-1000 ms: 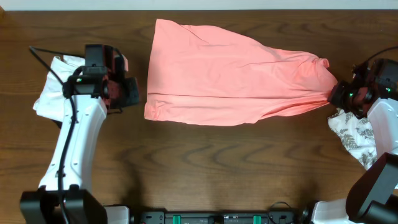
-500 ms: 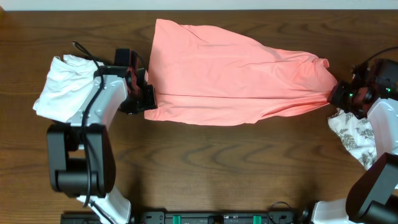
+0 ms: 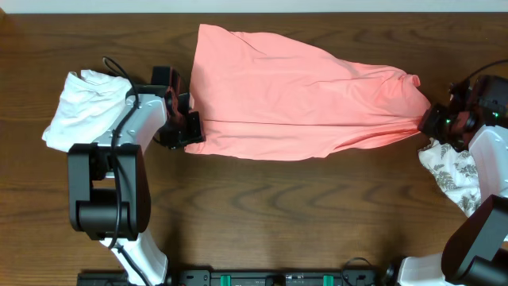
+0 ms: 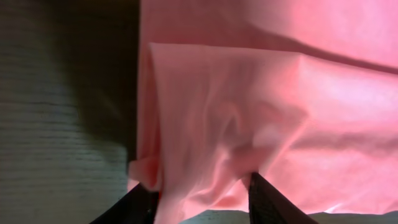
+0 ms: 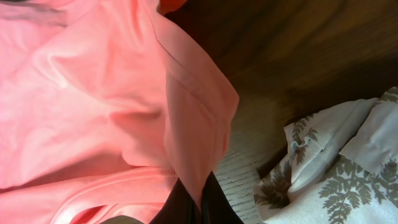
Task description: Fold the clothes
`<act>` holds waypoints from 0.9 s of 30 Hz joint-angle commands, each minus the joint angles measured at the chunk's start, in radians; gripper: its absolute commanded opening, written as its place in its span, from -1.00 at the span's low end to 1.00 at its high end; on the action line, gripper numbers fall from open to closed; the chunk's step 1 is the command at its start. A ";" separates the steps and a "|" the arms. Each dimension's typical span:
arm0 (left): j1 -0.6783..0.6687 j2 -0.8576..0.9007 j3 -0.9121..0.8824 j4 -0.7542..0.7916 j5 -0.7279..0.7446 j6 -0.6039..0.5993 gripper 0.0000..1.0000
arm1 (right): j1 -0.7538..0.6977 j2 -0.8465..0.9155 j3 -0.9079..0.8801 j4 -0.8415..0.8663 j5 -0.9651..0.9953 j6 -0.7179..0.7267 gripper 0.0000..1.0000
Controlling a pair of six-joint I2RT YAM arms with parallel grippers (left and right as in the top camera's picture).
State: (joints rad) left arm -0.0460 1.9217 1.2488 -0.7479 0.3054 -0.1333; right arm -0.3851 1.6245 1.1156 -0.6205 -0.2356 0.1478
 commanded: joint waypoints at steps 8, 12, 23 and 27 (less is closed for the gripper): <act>0.000 0.006 0.000 -0.064 0.061 -0.019 -0.11 | -0.007 -0.008 0.016 0.000 0.000 -0.016 -0.98; 0.000 0.009 -0.008 -0.041 0.040 -0.021 -0.10 | -0.007 -0.008 0.016 -0.001 0.000 -0.016 -0.97; 0.000 0.022 -0.031 0.013 0.023 -0.021 -0.88 | -0.007 -0.008 0.016 -0.009 0.000 -0.016 -0.98; 0.001 0.010 -0.029 -0.006 0.018 -0.021 -0.88 | -0.007 -0.008 0.016 -0.008 0.000 -0.016 -0.97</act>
State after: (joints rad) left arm -0.0460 1.9247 1.2282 -0.7399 0.3359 -0.1566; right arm -0.3851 1.6245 1.1156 -0.6285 -0.2359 0.1478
